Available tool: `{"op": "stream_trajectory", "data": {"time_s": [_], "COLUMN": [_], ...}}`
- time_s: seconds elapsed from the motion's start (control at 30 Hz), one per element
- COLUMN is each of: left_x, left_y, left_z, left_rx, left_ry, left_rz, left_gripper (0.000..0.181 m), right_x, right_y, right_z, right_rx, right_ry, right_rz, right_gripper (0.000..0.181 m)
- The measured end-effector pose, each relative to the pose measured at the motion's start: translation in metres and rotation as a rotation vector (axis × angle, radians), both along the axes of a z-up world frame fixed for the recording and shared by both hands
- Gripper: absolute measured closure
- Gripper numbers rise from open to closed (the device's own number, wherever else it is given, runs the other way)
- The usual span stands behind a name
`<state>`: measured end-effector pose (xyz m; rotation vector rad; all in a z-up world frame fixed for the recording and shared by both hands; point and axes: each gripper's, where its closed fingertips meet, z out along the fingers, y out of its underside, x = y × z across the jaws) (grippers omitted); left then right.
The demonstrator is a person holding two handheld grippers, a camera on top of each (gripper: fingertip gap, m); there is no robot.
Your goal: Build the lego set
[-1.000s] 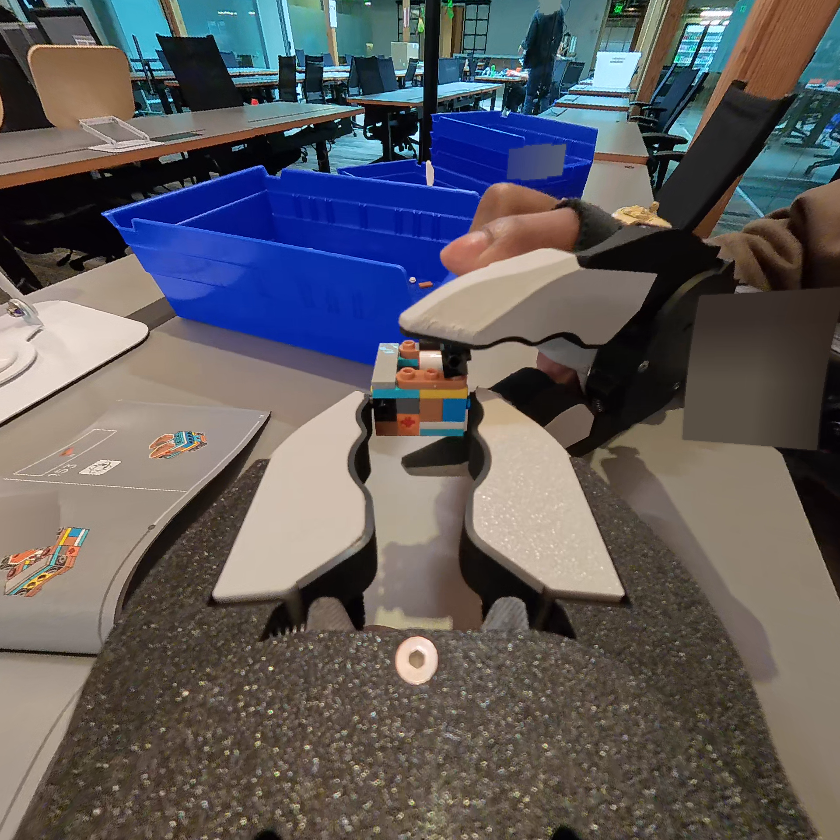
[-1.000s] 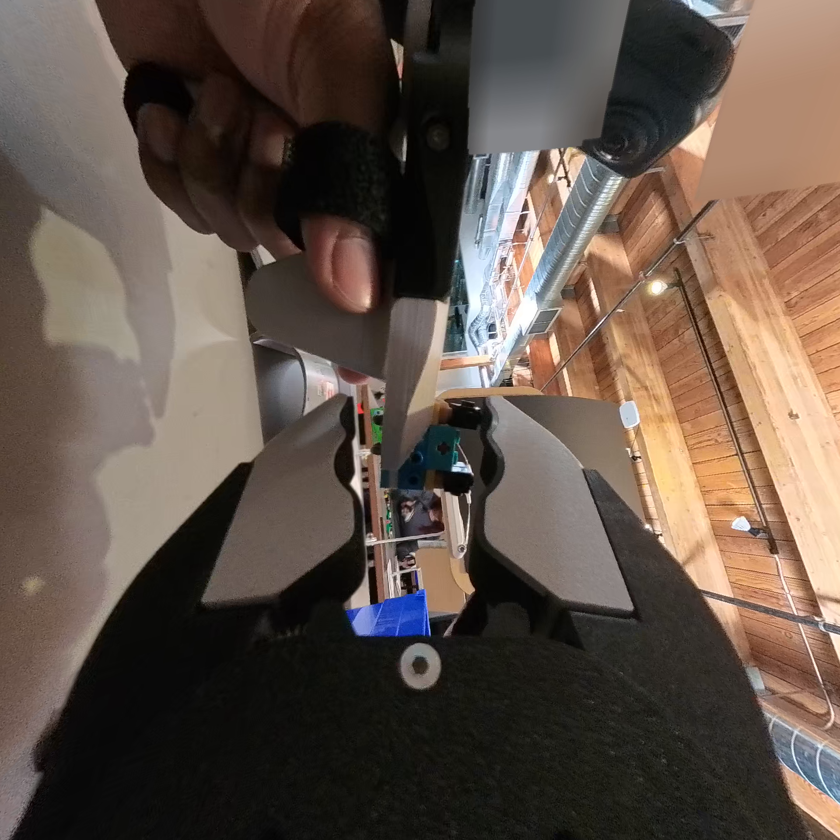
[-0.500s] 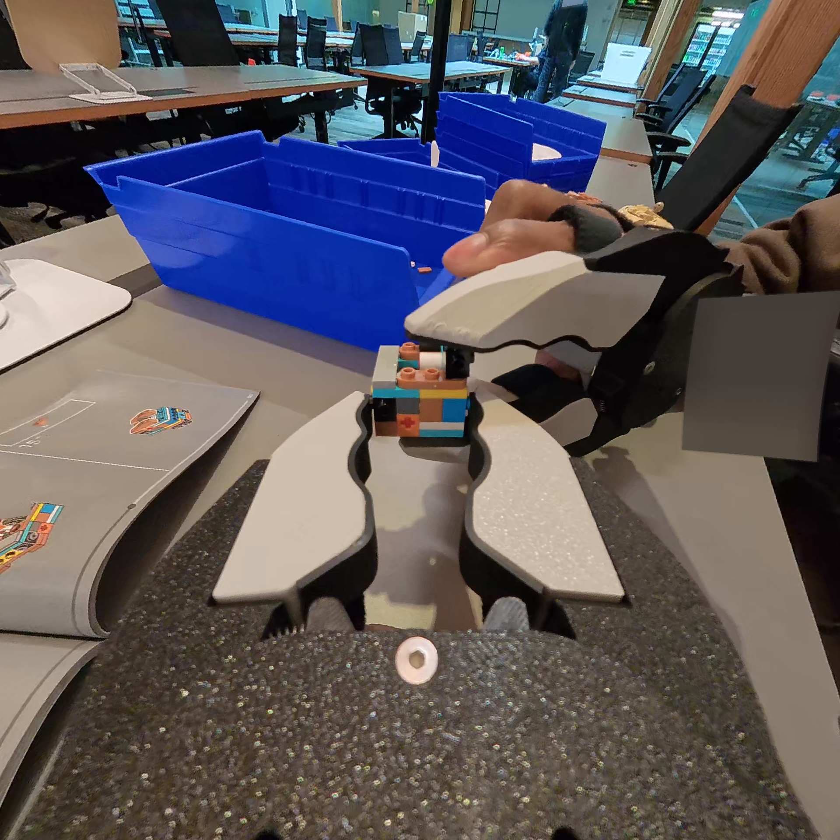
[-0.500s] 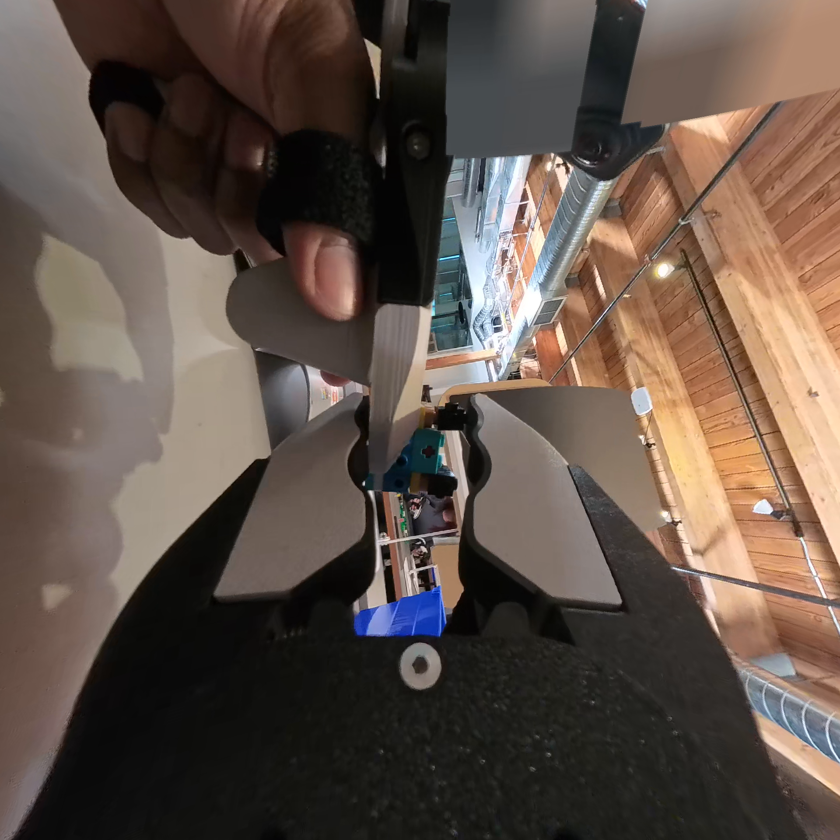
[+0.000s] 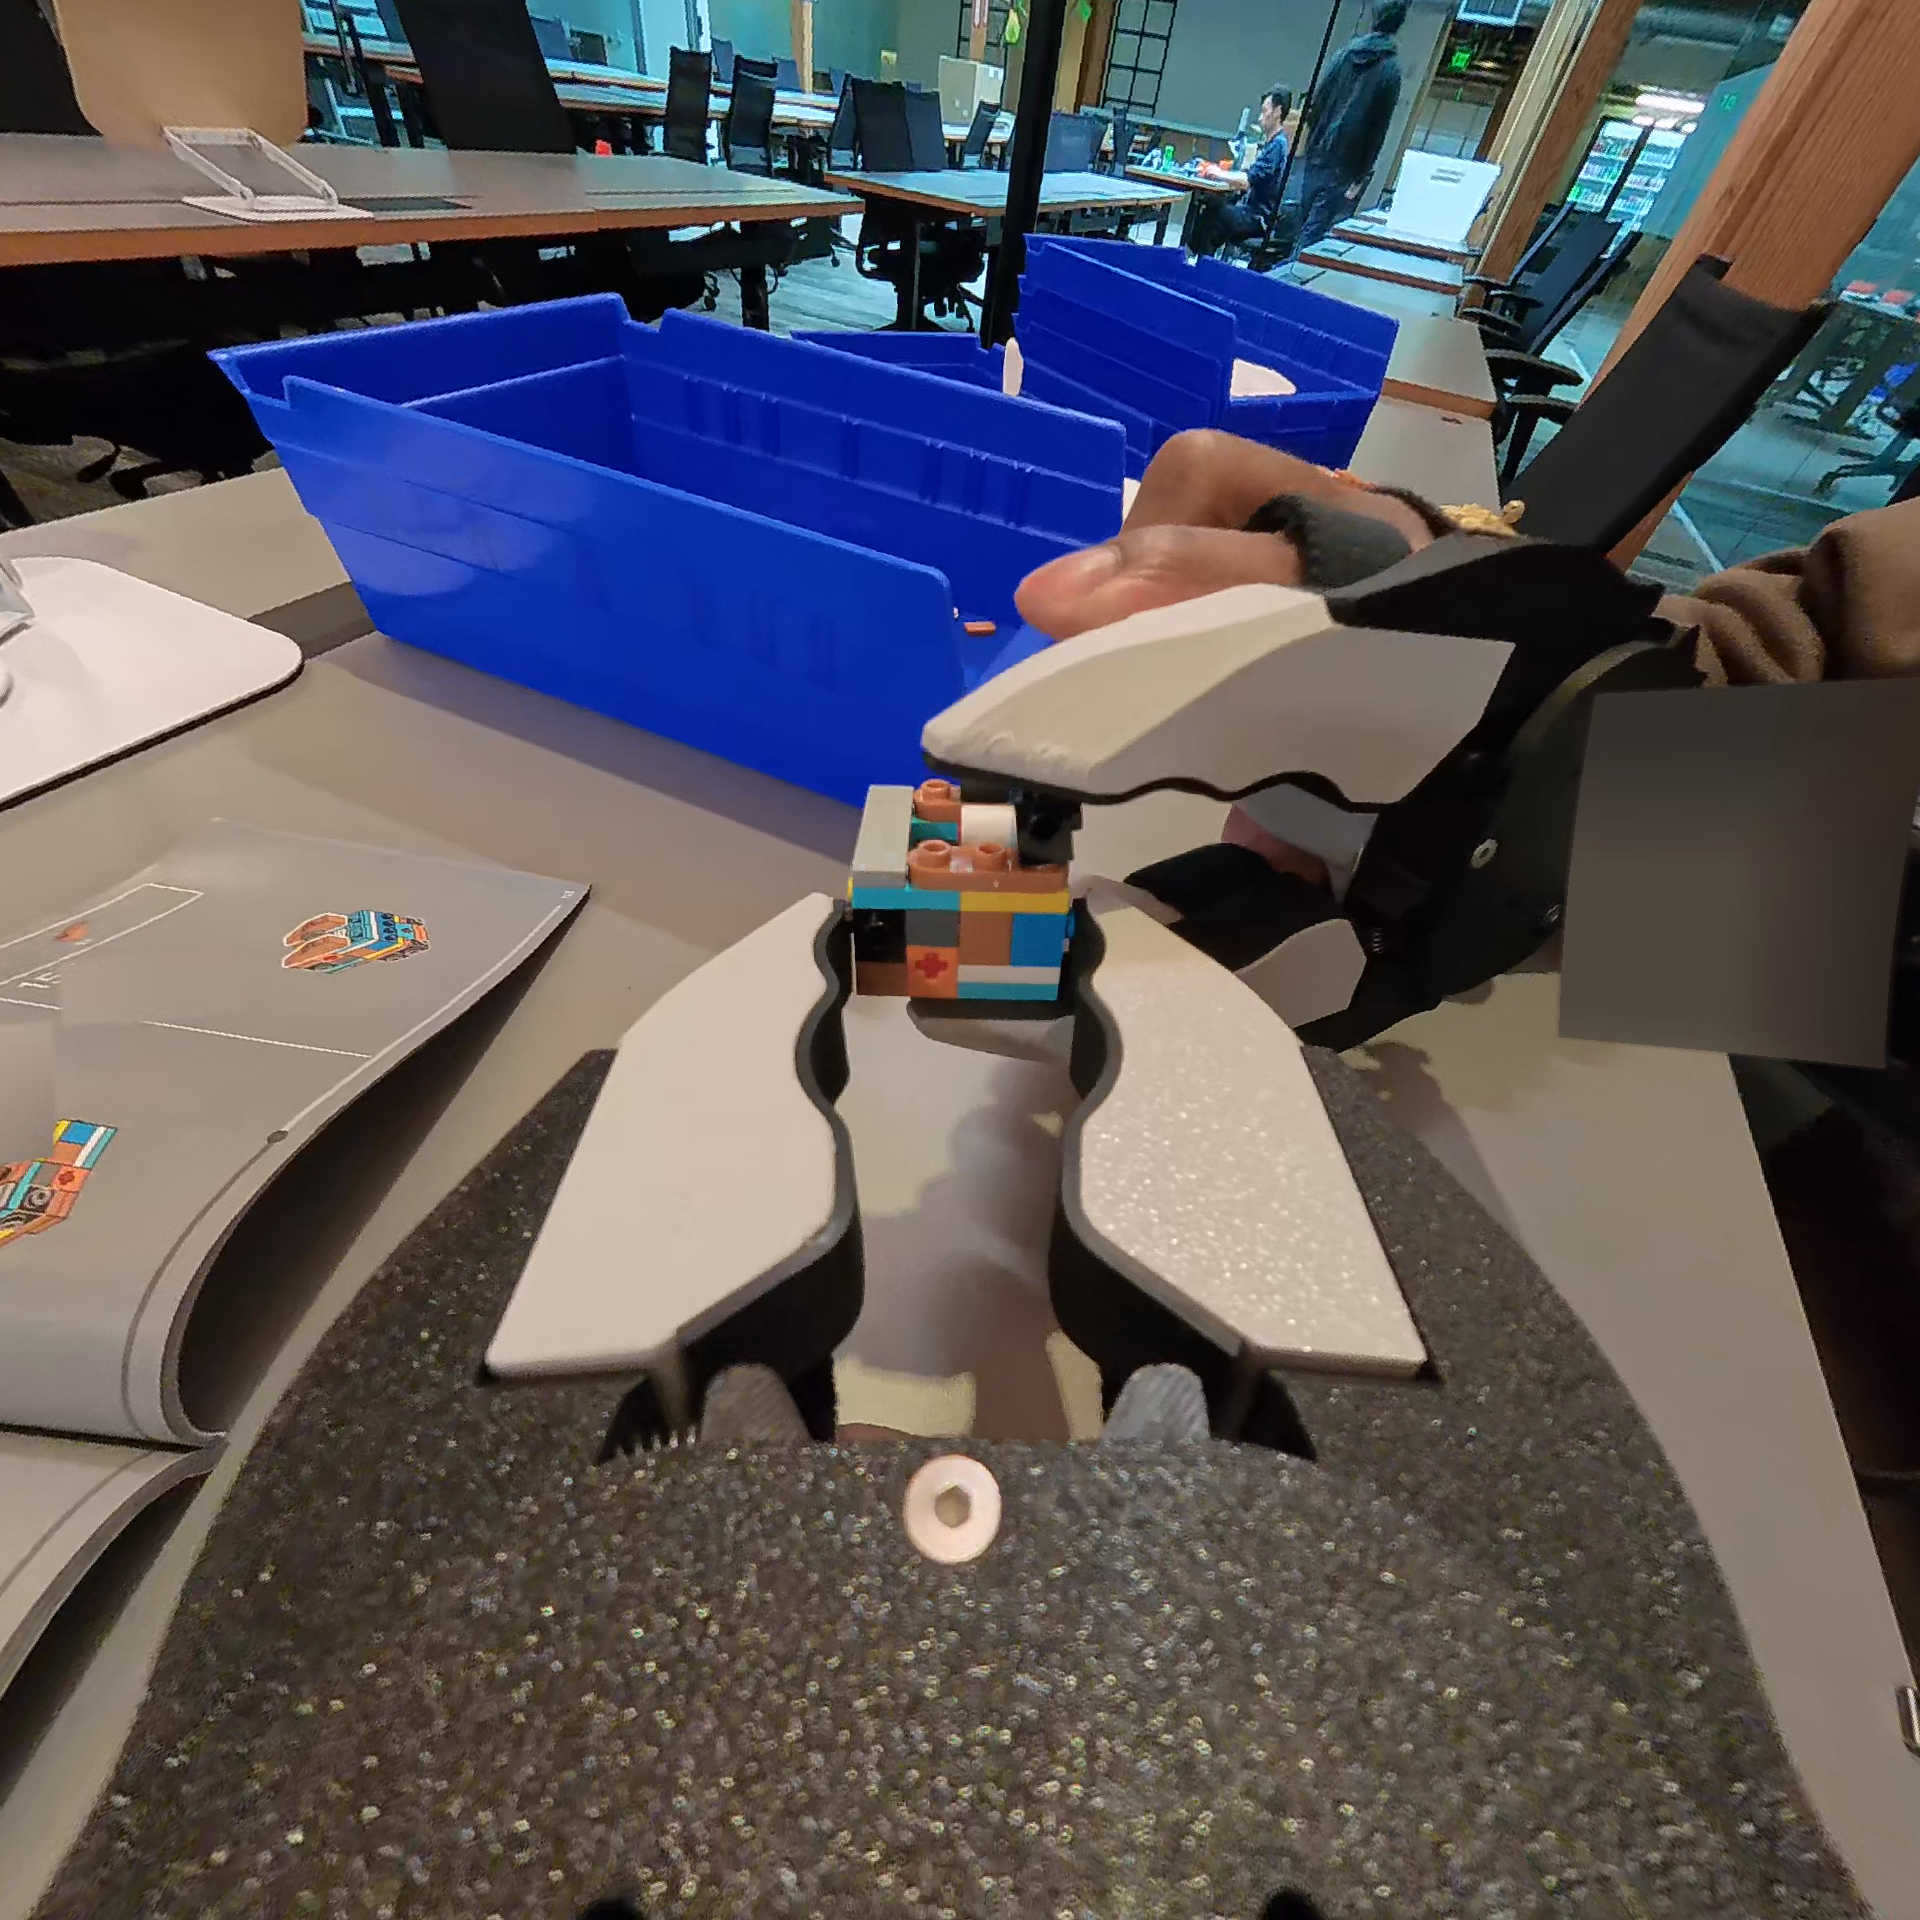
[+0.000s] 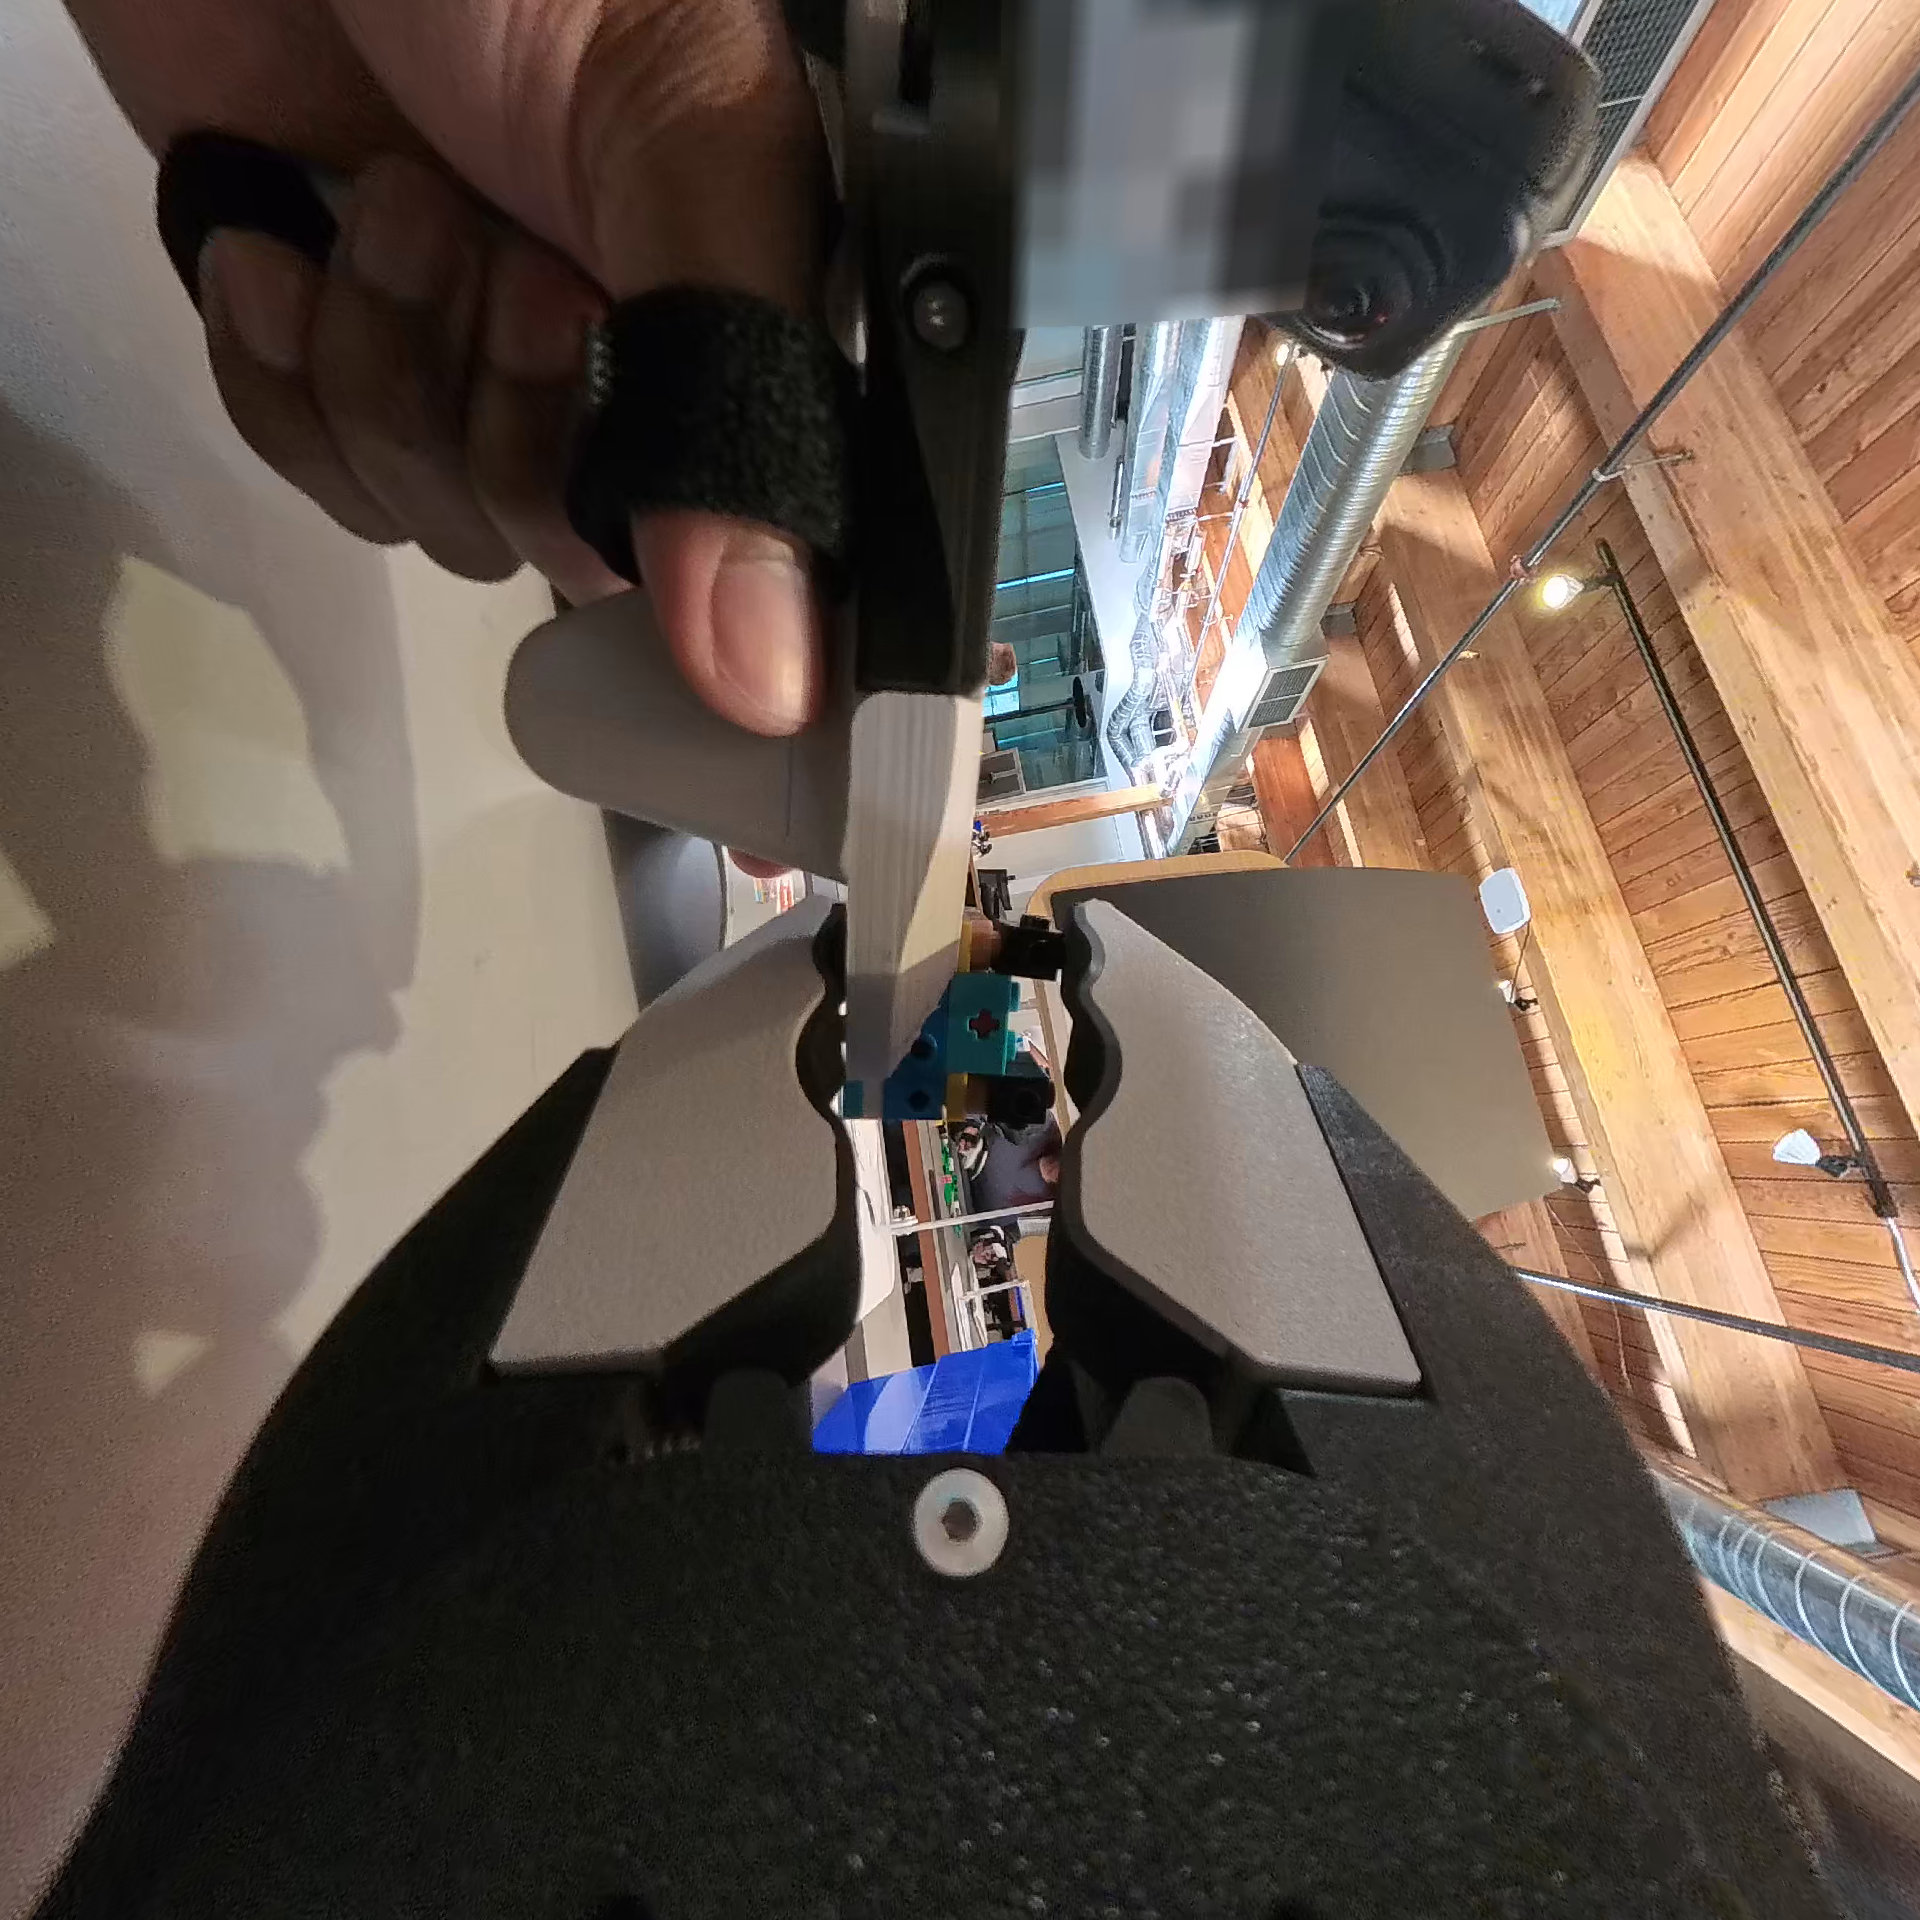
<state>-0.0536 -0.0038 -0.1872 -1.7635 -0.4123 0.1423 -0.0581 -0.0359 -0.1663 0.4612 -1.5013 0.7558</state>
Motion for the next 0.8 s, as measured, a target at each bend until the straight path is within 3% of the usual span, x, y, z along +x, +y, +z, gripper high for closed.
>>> {"op": "stream_trajectory", "data": {"time_s": [0.43, 0.8], "left_x": [0.0, 0.001], "left_y": [-0.003, -0.003], "left_z": [-0.01, -0.013], "left_rx": [-0.051, -0.07], "left_ry": [-0.101, -0.124], "left_rz": [0.009, -0.004], "left_gripper": [0.141, 0.142], "right_x": [0.0, 0.001], "right_y": [-0.002, -0.003], "right_z": [-0.008, -0.013], "right_rx": [0.061, 0.062], "right_ry": [0.026, -0.048], "right_rz": [0.004, 0.024], "right_gripper": [0.143, 0.143]}}
